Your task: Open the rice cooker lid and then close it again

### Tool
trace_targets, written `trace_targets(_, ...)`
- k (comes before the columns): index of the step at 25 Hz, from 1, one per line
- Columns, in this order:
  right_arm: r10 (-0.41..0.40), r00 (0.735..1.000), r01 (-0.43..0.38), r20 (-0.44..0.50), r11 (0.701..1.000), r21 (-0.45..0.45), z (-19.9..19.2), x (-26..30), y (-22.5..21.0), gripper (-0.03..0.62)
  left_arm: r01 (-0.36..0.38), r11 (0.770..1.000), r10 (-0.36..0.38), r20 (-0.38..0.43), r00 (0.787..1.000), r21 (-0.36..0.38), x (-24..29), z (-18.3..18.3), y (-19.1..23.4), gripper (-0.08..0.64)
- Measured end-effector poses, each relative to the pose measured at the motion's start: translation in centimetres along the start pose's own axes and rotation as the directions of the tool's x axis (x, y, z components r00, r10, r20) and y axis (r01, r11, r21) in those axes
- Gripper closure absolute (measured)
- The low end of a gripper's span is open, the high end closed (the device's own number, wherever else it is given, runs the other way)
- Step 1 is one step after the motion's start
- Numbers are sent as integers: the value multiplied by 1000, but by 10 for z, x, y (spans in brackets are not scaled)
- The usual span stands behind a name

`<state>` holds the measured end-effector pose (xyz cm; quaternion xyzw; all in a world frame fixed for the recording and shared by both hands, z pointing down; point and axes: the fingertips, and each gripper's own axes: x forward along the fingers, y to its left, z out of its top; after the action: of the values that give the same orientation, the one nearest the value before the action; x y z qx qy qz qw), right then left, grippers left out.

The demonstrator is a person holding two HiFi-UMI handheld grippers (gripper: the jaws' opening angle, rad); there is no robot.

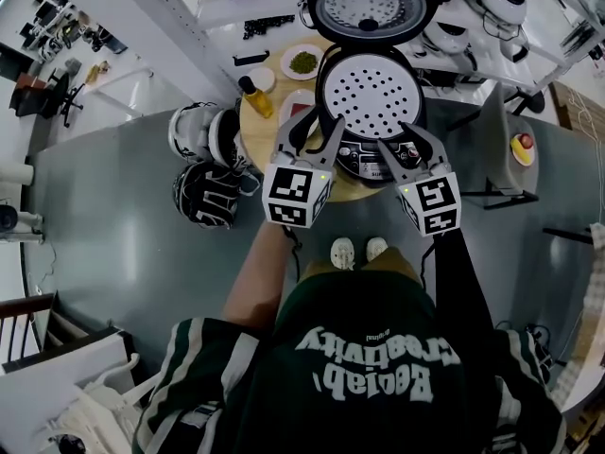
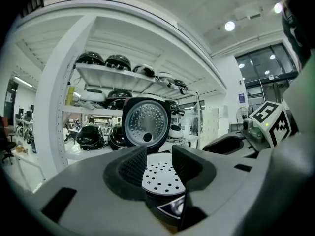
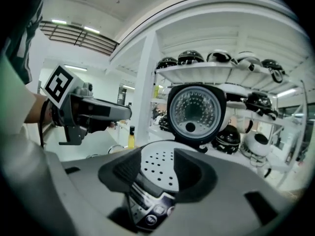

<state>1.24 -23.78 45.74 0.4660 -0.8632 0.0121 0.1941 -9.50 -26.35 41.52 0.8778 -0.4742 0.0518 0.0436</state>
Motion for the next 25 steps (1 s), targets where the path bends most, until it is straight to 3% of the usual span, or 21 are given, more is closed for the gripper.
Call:
trace_targets(12, -80, 970, 60, 228, 994, 96, 86, -25, -42, 390, -7, 998, -3, 166, 986, 56, -8, 94, 7, 399)
trace_targets(16, -83, 964, 62, 253, 994, 89, 95, -31, -45, 385, -16, 996, 2, 149, 989, 92, -6, 101, 8, 399)
trace_targets(21, -75, 974, 61, 215, 996, 72, 99, -27, -67, 392, 12, 997, -22, 123, 992, 80, 6, 109, 9, 399)
trace_targets(25, -68, 967, 48, 246, 995, 88, 114, -19, -99, 436, 21, 998, -27, 97, 995, 61, 27, 116, 17, 397)
